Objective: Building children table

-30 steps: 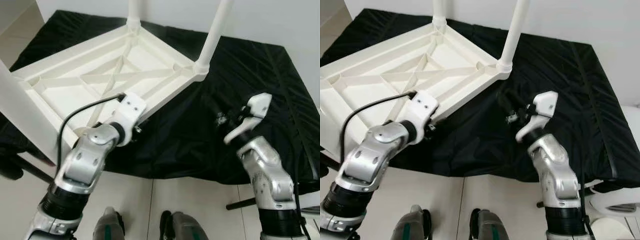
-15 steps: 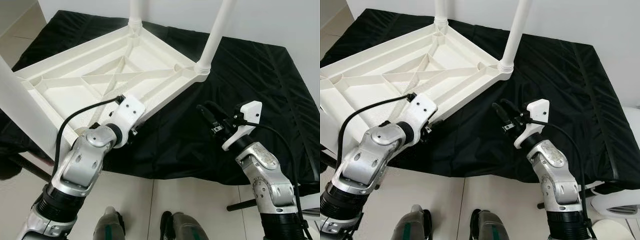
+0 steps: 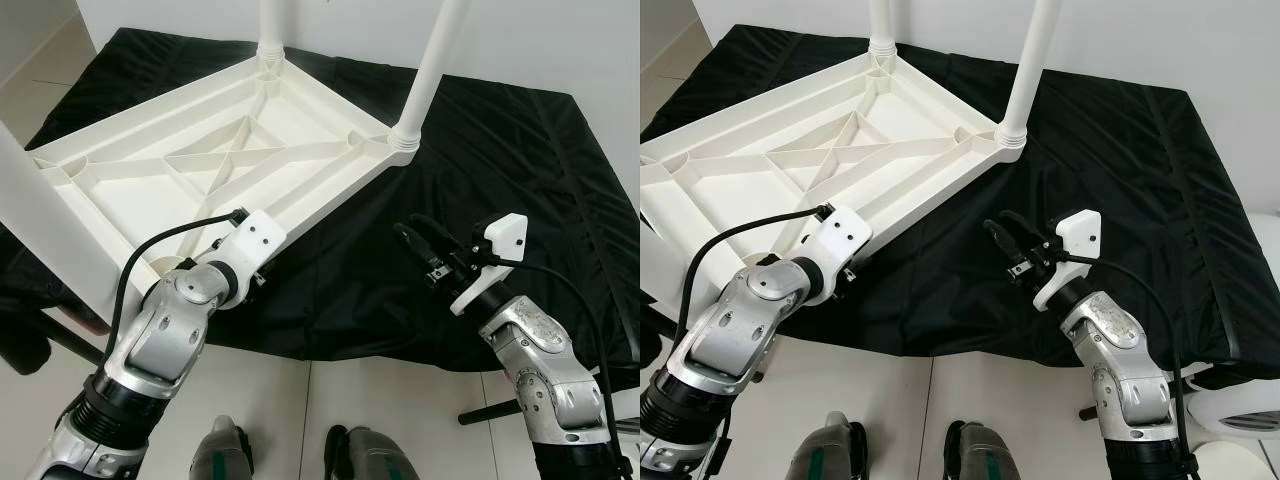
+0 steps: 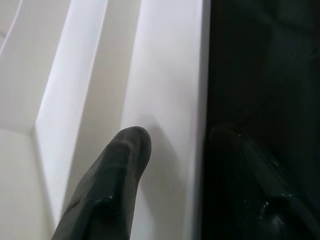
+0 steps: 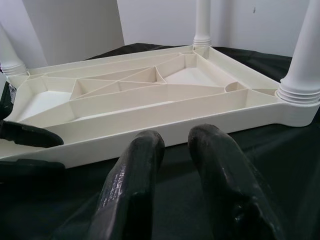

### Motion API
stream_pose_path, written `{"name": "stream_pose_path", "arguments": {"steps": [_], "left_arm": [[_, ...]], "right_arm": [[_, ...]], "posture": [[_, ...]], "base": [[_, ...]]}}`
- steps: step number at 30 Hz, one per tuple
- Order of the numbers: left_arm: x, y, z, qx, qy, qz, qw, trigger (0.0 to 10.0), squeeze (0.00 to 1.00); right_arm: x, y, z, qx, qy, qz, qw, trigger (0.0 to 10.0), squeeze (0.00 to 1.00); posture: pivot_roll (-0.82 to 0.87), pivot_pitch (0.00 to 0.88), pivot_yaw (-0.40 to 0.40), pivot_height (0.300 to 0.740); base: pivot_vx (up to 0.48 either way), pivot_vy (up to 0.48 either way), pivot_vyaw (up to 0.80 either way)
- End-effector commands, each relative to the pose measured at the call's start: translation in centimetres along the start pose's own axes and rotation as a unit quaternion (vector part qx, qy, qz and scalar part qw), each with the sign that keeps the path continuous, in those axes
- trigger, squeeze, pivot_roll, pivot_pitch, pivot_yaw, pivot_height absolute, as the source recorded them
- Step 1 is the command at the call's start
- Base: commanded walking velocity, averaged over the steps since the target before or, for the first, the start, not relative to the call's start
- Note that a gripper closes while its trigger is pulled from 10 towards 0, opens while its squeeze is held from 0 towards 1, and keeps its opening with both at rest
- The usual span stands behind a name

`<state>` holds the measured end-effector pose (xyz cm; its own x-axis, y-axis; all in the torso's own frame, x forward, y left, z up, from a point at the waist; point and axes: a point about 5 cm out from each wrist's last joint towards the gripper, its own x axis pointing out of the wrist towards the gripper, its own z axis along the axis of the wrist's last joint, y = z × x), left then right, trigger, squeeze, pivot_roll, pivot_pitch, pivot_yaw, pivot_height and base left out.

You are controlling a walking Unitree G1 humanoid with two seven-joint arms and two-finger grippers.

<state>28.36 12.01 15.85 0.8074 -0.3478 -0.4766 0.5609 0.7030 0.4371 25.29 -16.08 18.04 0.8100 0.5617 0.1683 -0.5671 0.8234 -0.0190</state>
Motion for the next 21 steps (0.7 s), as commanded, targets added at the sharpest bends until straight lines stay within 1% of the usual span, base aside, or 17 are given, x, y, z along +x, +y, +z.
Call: {"name": "stream_pose_path", "arguments": {"steps": [1,3,4,7,9,10,11,12,13,17,21], "left_arm": [[-0.2,0.25,-0.12,0.01,0.009,0.015,1.0,8.4,0.0],[-0.28,0.28,-0.11,0.01,0.01,0.016,1.0,8.4,0.0],[-0.44,0.34,-0.07,0.007,0.009,0.016,1.0,10.0,0.0],[-0.85,0.34,-0.04,0.002,0.009,0.006,1.0,10.0,0.0],[-1.0,0.34,-0.04,0.007,0.009,0.003,1.0,10.0,0.0],[-1.06,0.29,-0.07,0.004,0.007,-0.002,1.0,4.5,0.0],[-1.06,0.29,-0.07,0.004,0.007,-0.002,1.0,4.5,0.0],[-1.08,0.24,-0.11,0.004,0.006,-0.006,1.0,3.9,0.0],[-1.1,0.24,-0.2,0.006,0.007,-0.007,1.0,0.0,0.0],[-1.11,0.26,-0.3,0.01,0.01,-0.005,1.0,0.0,0.0],[-1.13,-0.19,-0.19,0.013,0.012,-0.02,1.0,0.0,0.0]], "right_arm": [[-0.26,0.06,0.05,0.003,0.004,0.002,1.0,10.0,0.0],[-0.27,0.07,0.06,0.004,0.004,0.003,1.0,10.0,0.0],[-0.31,0.09,0.07,0.004,0.004,0.004,1.0,10.0,0.0],[-0.35,0.14,0.08,0.005,0.005,0.006,1.0,10.0,0.0],[-0.33,0.18,0.06,0.005,0.005,0.007,1.0,10.0,0.0],[-0.32,0.19,0.05,0.006,0.005,0.007,1.0,10.0,0.0],[-0.32,0.19,0.05,0.006,0.005,0.007,1.0,10.0,0.0],[-0.31,0.19,0.04,0.006,0.005,0.007,1.0,10.0,0.0],[-0.3,0.19,0.04,0.006,0.005,0.007,1.0,10.0,0.0],[-0.28,0.19,0.06,0.006,0.005,0.007,1.0,10.0,0.0],[-0.28,0.12,0.12,0.006,0.005,0.007,1.0,10.0,0.0]], "posture": [[0.01,0.11,-0.032,0.74],[0.01,0.11,-0.032,0.74],[0.01,0.11,-0.032,0.74],[0.02,0.112,-0.032,0.74],[0.02,0.111,-0.033,0.74],[0.02,0.112,-0.032,0.74],[0.02,0.112,-0.032,0.74],[0.02,0.112,-0.032,0.74],[0.02,0.113,-0.033,0.74],[0.02,0.113,-0.033,0.74],[0.02,0.116,-0.033,0.74]], "base": [[0.0,0.0,0.0],[0.0,0.0,0.0],[0.0,0.0,0.0],[0.0,0.0,0.0],[0.0,0.0,0.0],[0.0,0.0,0.0],[0.0,0.0,0.0],[0.0,0.0,0.0],[0.0,0.0,0.0],[0.0,0.0,0.0],[0.0,0.0,0.0]]}}
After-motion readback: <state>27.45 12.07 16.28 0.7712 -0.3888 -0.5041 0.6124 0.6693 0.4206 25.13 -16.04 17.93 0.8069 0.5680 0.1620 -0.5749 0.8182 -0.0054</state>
